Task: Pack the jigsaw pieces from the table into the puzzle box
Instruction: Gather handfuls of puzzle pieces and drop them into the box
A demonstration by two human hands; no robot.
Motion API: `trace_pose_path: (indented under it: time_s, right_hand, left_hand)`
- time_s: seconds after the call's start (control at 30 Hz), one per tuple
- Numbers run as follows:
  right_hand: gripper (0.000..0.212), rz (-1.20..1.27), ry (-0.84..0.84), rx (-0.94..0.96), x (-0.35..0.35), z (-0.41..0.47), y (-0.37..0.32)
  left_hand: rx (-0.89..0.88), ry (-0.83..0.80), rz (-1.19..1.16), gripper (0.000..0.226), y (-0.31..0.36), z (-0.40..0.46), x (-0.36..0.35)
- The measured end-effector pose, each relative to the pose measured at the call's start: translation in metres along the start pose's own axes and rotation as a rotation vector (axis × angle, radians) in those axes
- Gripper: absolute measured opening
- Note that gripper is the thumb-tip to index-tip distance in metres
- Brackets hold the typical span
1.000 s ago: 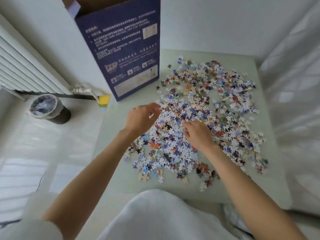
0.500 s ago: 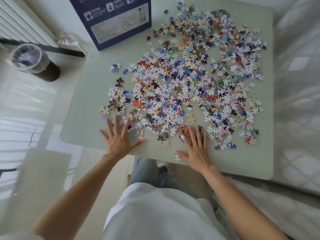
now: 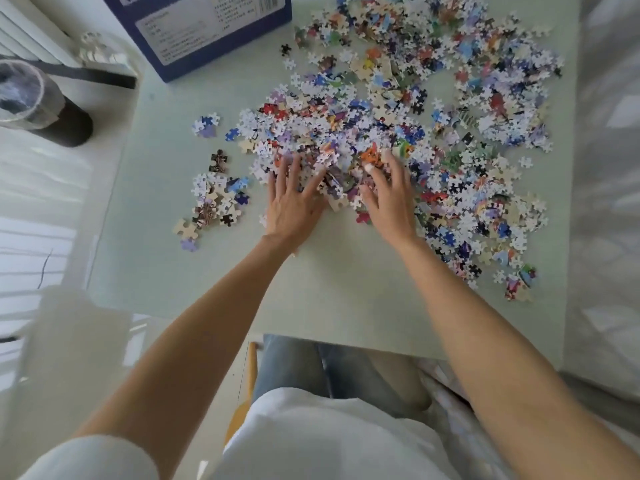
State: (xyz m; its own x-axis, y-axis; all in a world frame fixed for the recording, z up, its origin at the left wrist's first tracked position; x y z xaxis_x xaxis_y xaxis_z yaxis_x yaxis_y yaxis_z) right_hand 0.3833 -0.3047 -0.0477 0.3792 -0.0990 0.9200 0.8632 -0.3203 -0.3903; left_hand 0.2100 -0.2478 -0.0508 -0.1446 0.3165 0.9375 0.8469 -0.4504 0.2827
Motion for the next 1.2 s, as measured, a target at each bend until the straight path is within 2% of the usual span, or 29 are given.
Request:
trace_pose_path:
  time_s: [0.17,0.23,0.33,0.43,0.57,0.67,0.8,0.9,0.97,1.03,1.13,1.2]
  right_hand:
    - [0.029,0.095,0.218,-0.126,0.03,-0.099,0.038]
    - [0.036,0.001,0.209,-0.306,0.03,-0.152,0.066]
    - [0.061,-0.066,0.138,-0.671,0.019,-0.199,0.092]
    - [0.068,-0.048,0.099,-0.828,0.011,-0.184,0.091]
    - [0.067,0.008,0.1,-0.759,0.001,-0.11,0.053]
    - [0.062,0.082,0.058,-0.545,-0.01,-0.055,0.012]
    - [0.047,0.265,-0.047,-0.315,-0.006,-0.023,-0.027]
    - [0.037,0.403,-0.065,-0.136,0.01,-0.015,-0.034]
    - [0.045,0.392,-0.048,-0.104,0.02,-0.009,-0.027]
    - [0.059,0.243,-0.074,-0.143,0.025,0.001,-0.018]
    - [0.091,0.027,-0.202,-0.259,0.028,0.016,-0.014]
    - [0.106,-0.019,-0.276,-0.24,0.023,0.026,-0.025]
  left_hand:
    - [-0.08,0.135,-0.085,0.046,0.02,-0.017,0.012]
    - [-0.101,0.113,-0.091,0.048,0.031,-0.022,0.004]
    - [-0.033,0.033,-0.125,0.053,0.036,-0.027,-0.006]
    - [-0.031,0.017,-0.15,0.055,0.033,-0.032,-0.012]
    - [-0.115,-0.008,-0.19,0.049,0.026,-0.034,-0.007]
    - [-0.16,0.004,-0.262,0.045,0.017,-0.034,0.005]
    - [-0.076,0.081,-0.343,0.044,0.0,-0.032,0.021]
    - [0.006,0.158,-0.21,0.061,-0.018,-0.024,0.032]
    - [0.158,0.079,-0.152,0.083,-0.027,-0.013,0.035]
    - [0.262,-0.03,-0.17,0.102,-0.031,0.002,0.039]
    - [0.236,-0.146,-0.148,0.119,-0.023,0.022,0.04]
    - [0.186,-0.167,-0.134,0.124,-0.014,0.032,0.041]
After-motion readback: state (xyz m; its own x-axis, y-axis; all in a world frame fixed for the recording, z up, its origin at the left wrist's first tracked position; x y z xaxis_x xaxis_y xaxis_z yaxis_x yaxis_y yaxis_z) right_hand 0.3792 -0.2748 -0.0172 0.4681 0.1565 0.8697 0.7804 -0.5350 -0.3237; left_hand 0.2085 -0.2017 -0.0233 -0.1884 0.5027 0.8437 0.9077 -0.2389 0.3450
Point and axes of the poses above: each hand's wrist, its own z-axis towards the middle knuckle, its own x-axis out of the back of the hand, y = z × x, the point moved 3 cm from there along z, towards the middle knuckle, and after that the axes turned 1 degree about -y, right-handed, at the moved point
